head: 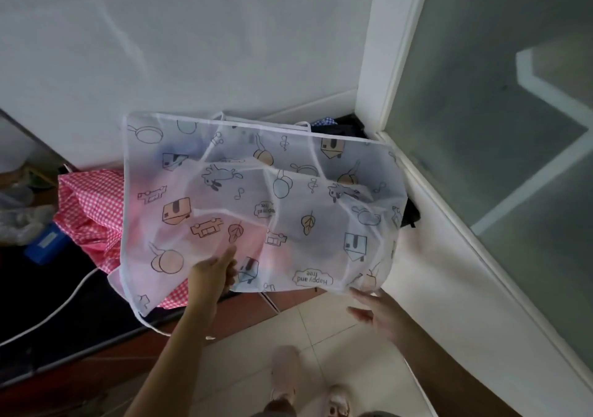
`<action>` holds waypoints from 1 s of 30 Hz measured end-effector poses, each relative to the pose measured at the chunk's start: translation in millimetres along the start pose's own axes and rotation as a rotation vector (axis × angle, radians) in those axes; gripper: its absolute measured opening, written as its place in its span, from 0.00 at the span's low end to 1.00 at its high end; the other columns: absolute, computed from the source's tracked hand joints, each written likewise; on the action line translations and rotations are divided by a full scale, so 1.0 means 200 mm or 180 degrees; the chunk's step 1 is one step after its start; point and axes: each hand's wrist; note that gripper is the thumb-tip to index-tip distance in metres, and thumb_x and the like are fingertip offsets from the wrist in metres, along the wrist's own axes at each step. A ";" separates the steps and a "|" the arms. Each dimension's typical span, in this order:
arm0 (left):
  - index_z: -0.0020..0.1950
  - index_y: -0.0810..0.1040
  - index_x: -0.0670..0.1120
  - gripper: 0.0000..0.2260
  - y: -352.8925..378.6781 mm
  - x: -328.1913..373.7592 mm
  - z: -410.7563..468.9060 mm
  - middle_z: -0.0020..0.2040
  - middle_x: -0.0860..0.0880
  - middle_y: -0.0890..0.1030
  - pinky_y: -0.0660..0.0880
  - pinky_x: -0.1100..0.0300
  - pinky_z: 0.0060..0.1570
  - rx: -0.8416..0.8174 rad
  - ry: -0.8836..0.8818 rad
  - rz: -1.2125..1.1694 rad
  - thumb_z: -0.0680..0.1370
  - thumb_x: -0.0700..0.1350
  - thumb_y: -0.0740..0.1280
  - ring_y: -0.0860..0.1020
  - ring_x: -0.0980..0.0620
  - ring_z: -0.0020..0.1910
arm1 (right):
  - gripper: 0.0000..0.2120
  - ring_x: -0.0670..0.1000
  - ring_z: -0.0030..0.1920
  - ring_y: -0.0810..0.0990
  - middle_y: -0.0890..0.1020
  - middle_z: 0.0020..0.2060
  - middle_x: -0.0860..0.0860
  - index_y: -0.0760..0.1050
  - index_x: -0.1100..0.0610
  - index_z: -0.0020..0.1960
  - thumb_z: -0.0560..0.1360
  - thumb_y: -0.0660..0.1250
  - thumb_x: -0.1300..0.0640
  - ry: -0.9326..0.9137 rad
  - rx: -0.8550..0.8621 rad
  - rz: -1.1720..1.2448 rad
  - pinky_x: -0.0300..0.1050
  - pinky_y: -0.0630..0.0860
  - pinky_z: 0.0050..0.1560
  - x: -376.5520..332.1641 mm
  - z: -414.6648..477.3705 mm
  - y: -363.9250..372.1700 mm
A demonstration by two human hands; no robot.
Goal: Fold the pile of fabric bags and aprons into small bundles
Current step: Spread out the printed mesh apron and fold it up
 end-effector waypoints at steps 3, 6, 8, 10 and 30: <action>0.44 0.75 0.38 0.19 -0.05 -0.12 -0.02 0.33 0.44 0.76 0.73 0.60 0.31 -0.0518 -0.1146 -0.1381 0.73 0.55 0.69 0.73 0.50 0.30 | 0.14 0.53 0.38 0.82 0.79 0.50 0.61 0.72 0.67 0.58 0.77 0.66 0.59 -0.0182 0.0680 0.0006 0.40 0.81 0.35 0.02 0.03 0.03; 0.42 0.72 0.42 0.23 -0.11 -0.17 0.02 0.34 0.48 0.73 0.72 0.59 0.36 -0.0080 -0.1276 -0.2094 0.69 0.62 0.70 0.70 0.52 0.31 | 0.13 0.54 0.37 0.83 0.80 0.45 0.61 0.72 0.69 0.56 0.79 0.60 0.59 -0.0426 0.0889 0.0143 0.43 0.80 0.42 -0.01 0.02 0.05; 0.43 0.72 0.43 0.27 -0.17 -0.13 0.07 0.35 0.50 0.71 0.72 0.60 0.44 0.0340 -0.1397 -0.2676 0.66 0.66 0.71 0.68 0.53 0.32 | 0.13 0.53 0.38 0.83 0.81 0.45 0.62 0.73 0.70 0.56 0.78 0.63 0.60 -0.0703 0.0700 0.0193 0.40 0.82 0.38 -0.08 -0.02 0.07; 0.47 0.72 0.42 0.29 -0.23 -0.08 0.12 0.37 0.49 0.72 0.73 0.58 0.51 0.0562 -0.1372 -0.3062 0.66 0.66 0.72 0.70 0.52 0.35 | 0.12 0.55 0.42 0.84 0.81 0.48 0.63 0.74 0.70 0.55 0.77 0.66 0.62 -0.1009 0.0317 0.0113 0.37 0.80 0.37 -0.20 -0.07 0.09; 0.68 0.68 0.43 0.33 -0.36 -0.23 0.01 0.60 0.40 0.77 0.77 0.44 0.53 0.0345 -0.1294 -0.3131 0.72 0.62 0.69 0.78 0.40 0.56 | 0.19 0.53 0.38 0.83 0.82 0.39 0.60 0.79 0.68 0.46 0.59 0.79 0.62 -0.1356 0.0092 -0.0852 0.45 0.82 0.46 -0.21 -0.23 -0.17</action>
Point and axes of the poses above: each hand's wrist, its own z-axis towards the middle knuckle, its own y-axis out of the palm, x = y × z
